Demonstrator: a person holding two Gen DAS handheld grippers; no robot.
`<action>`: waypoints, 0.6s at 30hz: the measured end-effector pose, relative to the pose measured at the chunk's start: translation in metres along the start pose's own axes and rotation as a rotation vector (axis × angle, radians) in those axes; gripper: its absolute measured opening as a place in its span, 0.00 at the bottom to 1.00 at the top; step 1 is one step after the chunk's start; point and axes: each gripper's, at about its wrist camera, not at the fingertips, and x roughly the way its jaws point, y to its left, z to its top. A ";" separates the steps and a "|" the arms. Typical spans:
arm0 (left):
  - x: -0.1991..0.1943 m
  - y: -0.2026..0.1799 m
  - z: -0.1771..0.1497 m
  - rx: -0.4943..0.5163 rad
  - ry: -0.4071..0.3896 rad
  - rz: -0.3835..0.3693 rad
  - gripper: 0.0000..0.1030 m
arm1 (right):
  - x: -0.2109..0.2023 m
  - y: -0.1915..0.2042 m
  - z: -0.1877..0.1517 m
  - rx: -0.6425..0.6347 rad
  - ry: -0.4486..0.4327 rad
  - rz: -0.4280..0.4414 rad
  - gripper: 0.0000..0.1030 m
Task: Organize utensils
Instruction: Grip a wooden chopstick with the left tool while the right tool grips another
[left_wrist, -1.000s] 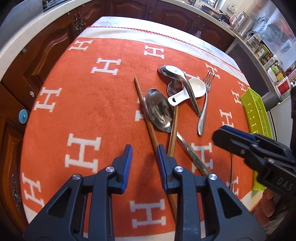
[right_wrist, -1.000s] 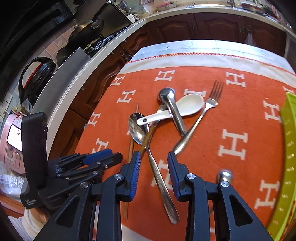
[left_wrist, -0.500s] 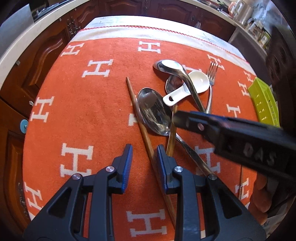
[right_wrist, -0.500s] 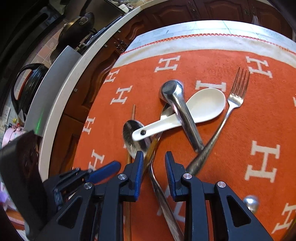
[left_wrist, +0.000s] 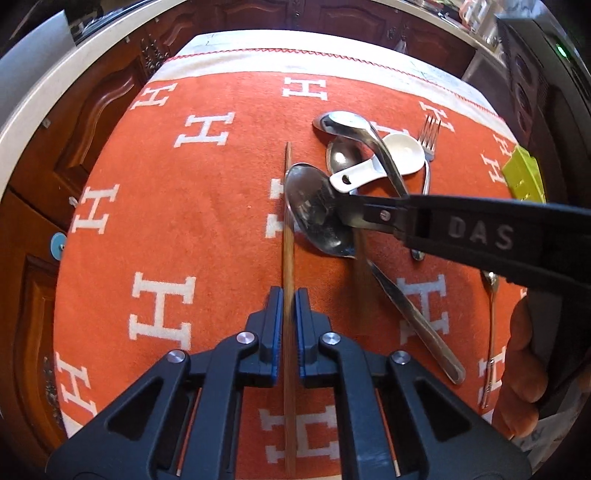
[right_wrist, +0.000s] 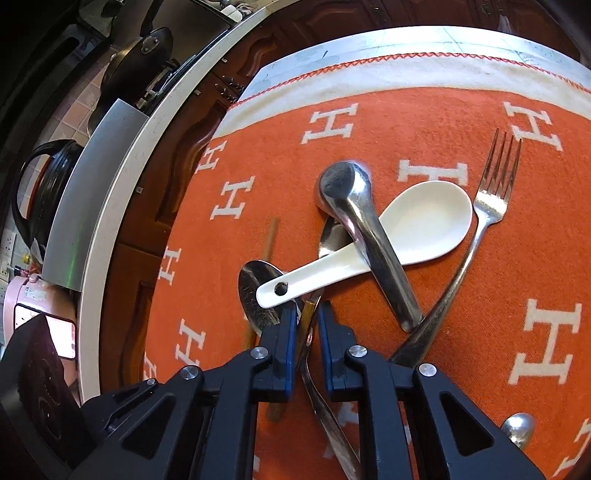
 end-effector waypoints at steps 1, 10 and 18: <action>0.000 0.002 0.000 -0.013 0.002 -0.010 0.04 | -0.002 0.000 -0.001 -0.006 0.002 0.000 0.07; -0.007 0.014 -0.011 -0.099 0.028 -0.088 0.04 | -0.028 0.001 -0.021 -0.048 0.026 -0.013 0.06; -0.025 0.024 -0.028 -0.154 -0.002 -0.120 0.04 | -0.045 -0.001 -0.053 -0.042 0.038 0.045 0.06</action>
